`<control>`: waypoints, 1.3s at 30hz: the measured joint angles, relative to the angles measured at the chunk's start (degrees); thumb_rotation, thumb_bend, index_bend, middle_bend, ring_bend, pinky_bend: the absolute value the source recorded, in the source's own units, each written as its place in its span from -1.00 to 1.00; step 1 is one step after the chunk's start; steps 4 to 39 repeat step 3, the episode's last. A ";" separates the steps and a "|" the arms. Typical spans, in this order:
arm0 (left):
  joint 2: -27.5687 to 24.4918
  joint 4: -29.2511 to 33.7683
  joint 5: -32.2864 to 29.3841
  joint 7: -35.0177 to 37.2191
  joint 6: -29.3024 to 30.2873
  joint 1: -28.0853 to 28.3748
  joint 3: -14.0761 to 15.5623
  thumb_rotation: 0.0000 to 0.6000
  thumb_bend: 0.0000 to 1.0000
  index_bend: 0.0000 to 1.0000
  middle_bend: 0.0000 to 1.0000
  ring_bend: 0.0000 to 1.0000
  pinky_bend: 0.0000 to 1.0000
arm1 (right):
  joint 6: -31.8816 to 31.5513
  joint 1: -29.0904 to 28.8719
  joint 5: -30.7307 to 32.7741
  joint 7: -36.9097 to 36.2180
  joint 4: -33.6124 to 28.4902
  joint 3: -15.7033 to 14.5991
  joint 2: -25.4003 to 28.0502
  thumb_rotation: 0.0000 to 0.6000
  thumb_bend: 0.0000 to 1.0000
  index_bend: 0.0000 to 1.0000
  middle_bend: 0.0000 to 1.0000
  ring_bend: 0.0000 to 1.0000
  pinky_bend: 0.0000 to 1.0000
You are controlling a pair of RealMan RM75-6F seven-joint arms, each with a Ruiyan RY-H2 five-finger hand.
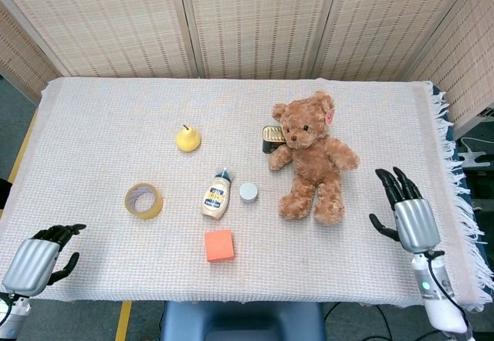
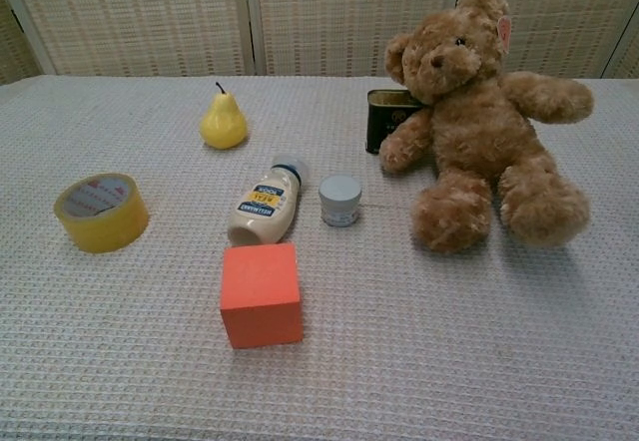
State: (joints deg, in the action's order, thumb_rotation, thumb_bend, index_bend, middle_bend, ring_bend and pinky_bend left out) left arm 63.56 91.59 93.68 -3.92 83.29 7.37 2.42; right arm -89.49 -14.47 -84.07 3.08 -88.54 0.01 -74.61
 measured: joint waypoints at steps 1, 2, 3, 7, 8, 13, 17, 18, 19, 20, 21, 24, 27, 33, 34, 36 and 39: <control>0.03 0.05 -0.04 -0.07 -0.10 0.07 -0.04 1.00 -0.16 -0.51 -0.32 -0.41 -0.14 | -0.65 1.22 -0.01 1.21 -1.34 -0.37 0.80 1.00 -0.64 -1.00 -0.82 -1.00 -0.66; 0.06 0.02 -0.07 -0.21 -0.14 0.10 -0.06 1.00 -0.16 -0.51 -0.32 -0.41 -0.14 | -1.42 2.69 -0.08 2.71 -2.33 -0.81 1.69 1.00 -0.64 -1.00 -0.82 -1.00 -0.66; 0.11 -0.03 -0.09 -0.45 -0.22 0.14 -0.07 1.00 -0.16 -0.51 -0.32 -0.41 -0.14 | -1.93 3.68 -0.16 3.64 -2.51 -1.11 2.28 1.00 -0.64 -1.00 -0.82 -1.00 -0.66; 0.11 -0.03 -0.09 -0.45 -0.22 0.14 -0.07 1.00 -0.16 -0.51 -0.32 -0.41 -0.14 | -1.93 3.68 -0.16 3.64 -2.51 -1.11 2.28 1.00 -0.64 -1.00 -0.82 -1.00 -0.66; 0.11 -0.03 -0.09 -0.45 -0.22 0.14 -0.07 1.00 -0.16 -0.51 -0.32 -0.41 -0.14 | -1.93 3.68 -0.16 3.64 -2.51 -1.11 2.28 1.00 -0.64 -1.00 -0.82 -1.00 -0.66; 0.11 -0.03 -0.09 -0.45 -0.22 0.14 -0.07 1.00 -0.16 -0.51 -0.32 -0.41 -0.14 | -1.93 3.68 -0.16 3.64 -2.51 -1.11 2.28 1.00 -0.64 -1.00 -0.82 -1.00 -0.66; 0.11 -0.03 -0.09 -0.45 -0.22 0.14 -0.07 1.00 -0.16 -0.51 -0.32 -0.41 -0.14 | -1.93 3.68 -0.16 3.64 -2.51 -1.11 2.28 1.00 -0.64 -1.00 -0.82 -1.00 -0.66; 0.11 -0.03 -0.09 -0.45 -0.22 0.14 -0.07 1.00 -0.16 -0.51 -0.32 -0.41 -0.14 | -1.93 3.68 -0.16 3.64 -2.51 -1.11 2.28 1.00 -0.64 -1.00 -0.82 -1.00 -0.66; 0.11 -0.03 -0.09 -0.45 -0.22 0.14 -0.07 1.00 -0.16 -0.51 -0.32 -0.41 -0.14 | -1.93 3.68 -0.16 3.64 -2.51 -1.11 2.28 1.00 -0.64 -1.00 -0.82 -1.00 -0.66; 0.11 -0.03 -0.09 -0.45 -0.22 0.14 -0.07 1.00 -0.16 -0.51 -0.32 -0.41 -0.14 | -1.93 3.68 -0.16 3.64 -2.51 -1.11 2.28 1.00 -0.64 -1.00 -0.82 -1.00 -0.66; 0.11 -0.03 -0.09 -0.45 -0.22 0.14 -0.07 1.00 -0.16 -0.51 -0.32 -0.41 -0.14 | -1.93 3.68 -0.16 3.64 -2.51 -1.11 2.28 1.00 -0.64 -1.00 -0.82 -1.00 -0.66; 0.11 -0.03 -0.09 -0.45 -0.22 0.14 -0.07 1.00 -0.16 -0.51 -0.32 -0.41 -0.14 | -1.93 3.68 -0.16 3.64 -2.51 -1.11 2.28 1.00 -0.64 -1.00 -0.82 -1.00 -0.66; 0.11 -0.03 -0.09 -0.45 -0.22 0.14 -0.07 1.00 -0.16 -0.51 -0.32 -0.41 -0.14 | -1.93 3.68 -0.16 3.64 -2.51 -1.11 2.28 1.00 -0.64 -1.00 -0.82 -1.00 -0.66; 0.11 -0.03 -0.09 -0.45 -0.22 0.14 -0.07 1.00 -0.16 -0.51 -0.32 -0.41 -0.14 | -1.93 3.68 -0.16 3.64 -2.51 -1.11 2.28 1.00 -0.64 -1.00 -0.82 -1.00 -0.66; 0.11 -0.03 -0.09 -0.45 -0.22 0.14 -0.07 1.00 -0.16 -0.51 -0.32 -0.41 -0.14 | -1.93 3.68 -0.16 3.64 -2.51 -1.11 2.28 1.00 -0.64 -1.00 -0.82 -1.00 -0.66; 0.11 -0.03 -0.09 -0.45 -0.22 0.14 -0.07 1.00 -0.16 -0.51 -0.32 -0.41 -0.14 | -1.93 3.68 -0.16 3.64 -2.51 -1.11 2.28 1.00 -0.64 -1.00 -0.82 -1.00 -0.66; 0.11 -0.03 -0.09 -0.45 -0.22 0.14 -0.07 1.00 -0.16 -0.51 -0.32 -0.41 -0.14 | -1.93 3.68 -0.16 3.64 -2.51 -1.11 2.28 1.00 -0.64 -1.00 -0.82 -1.00 -0.66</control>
